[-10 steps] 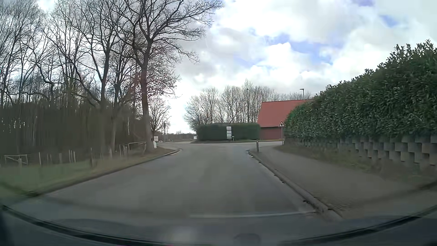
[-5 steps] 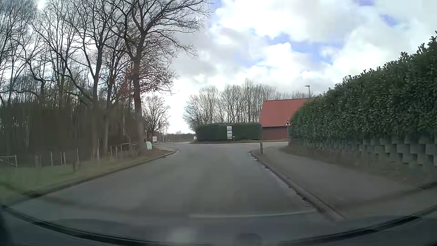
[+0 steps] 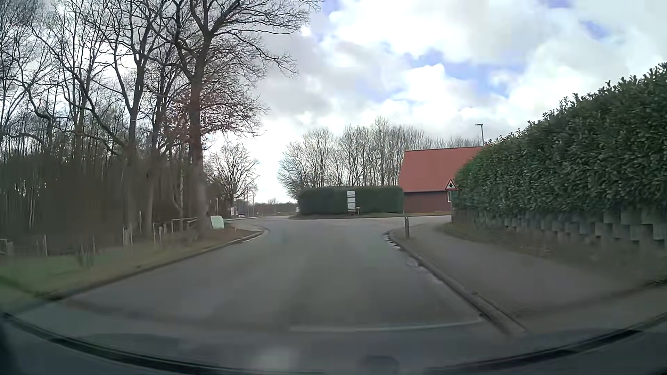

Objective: Follow the waypoints while adhering to traffic rules and regulations

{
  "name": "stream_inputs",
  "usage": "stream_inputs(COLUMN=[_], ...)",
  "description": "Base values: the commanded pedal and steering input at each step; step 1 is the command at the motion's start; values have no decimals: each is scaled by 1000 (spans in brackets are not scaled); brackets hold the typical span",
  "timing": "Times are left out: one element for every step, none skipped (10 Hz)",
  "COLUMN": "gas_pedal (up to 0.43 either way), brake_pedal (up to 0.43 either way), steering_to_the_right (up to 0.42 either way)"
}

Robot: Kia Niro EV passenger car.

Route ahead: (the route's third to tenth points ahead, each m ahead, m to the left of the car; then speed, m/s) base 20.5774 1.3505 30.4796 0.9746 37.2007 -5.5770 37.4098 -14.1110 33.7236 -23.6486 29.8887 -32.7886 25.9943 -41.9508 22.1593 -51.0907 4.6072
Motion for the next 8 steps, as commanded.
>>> stream_inputs(gas_pedal=[130, 118, 118, 118, 110, 110, 110, 98], brake_pedal=[0, 0, 0, 0, 0, 0, 0, 0], steering_to_the_right=[-6, -6, -6, -6, -6, -6, -6, -6])
